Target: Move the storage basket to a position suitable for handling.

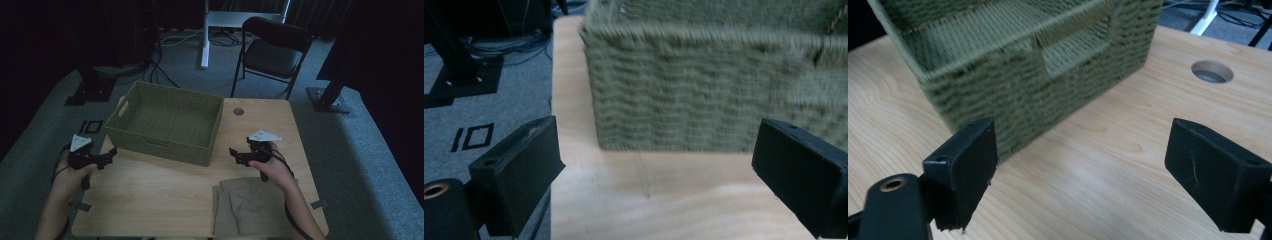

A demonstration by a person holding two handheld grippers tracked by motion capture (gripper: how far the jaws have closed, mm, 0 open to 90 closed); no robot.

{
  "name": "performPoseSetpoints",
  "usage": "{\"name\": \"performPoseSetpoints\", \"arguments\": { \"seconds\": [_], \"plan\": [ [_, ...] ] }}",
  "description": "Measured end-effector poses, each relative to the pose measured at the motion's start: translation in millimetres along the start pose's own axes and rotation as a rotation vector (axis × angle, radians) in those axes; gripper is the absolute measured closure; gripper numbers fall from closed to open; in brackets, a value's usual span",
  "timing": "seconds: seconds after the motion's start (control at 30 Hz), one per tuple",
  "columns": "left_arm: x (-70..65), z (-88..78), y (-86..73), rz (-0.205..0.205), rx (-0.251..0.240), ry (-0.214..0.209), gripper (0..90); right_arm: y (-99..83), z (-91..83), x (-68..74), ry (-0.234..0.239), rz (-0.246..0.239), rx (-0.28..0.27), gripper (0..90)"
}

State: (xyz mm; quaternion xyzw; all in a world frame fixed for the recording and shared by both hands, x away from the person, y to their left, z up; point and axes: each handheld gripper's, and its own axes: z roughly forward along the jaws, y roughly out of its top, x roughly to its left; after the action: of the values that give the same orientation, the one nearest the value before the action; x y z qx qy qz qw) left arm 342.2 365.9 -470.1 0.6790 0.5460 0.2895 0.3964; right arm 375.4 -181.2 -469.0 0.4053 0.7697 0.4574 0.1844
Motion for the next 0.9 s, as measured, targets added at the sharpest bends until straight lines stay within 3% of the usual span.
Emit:
{"name": "performPoseSetpoints", "arguments": {
  "seconds": [0.17,0.33,0.53,0.73,0.9],
  "plan": [
    [7.9,0.5,10.8,-0.003,-0.02,0.013,6.4,3.9,3.7,6.6,0.003,-0.001,-0.003,13.2],
    [14.1,4.4,26.5,0.018,-0.03,0.033,6.5,10.2,9.3,16.0,0.015,-0.007,-0.009,13.2],
    [18.0,11.2,45.3,-0.026,-0.069,-0.007,7.2,15.3,12.3,23.9,0.027,0.015,-0.038,13.7],
    [20.9,29.1,52.5,-0.025,-0.059,0.027,10.0,20.5,17.7,31.0,0.023,0.001,-0.035,13.8],
    [25.1,44.2,57.1,-0.022,-0.083,0.092,14.6,25.3,24.7,36.0,0.017,0.027,-0.048,13.8]
  ]
}}
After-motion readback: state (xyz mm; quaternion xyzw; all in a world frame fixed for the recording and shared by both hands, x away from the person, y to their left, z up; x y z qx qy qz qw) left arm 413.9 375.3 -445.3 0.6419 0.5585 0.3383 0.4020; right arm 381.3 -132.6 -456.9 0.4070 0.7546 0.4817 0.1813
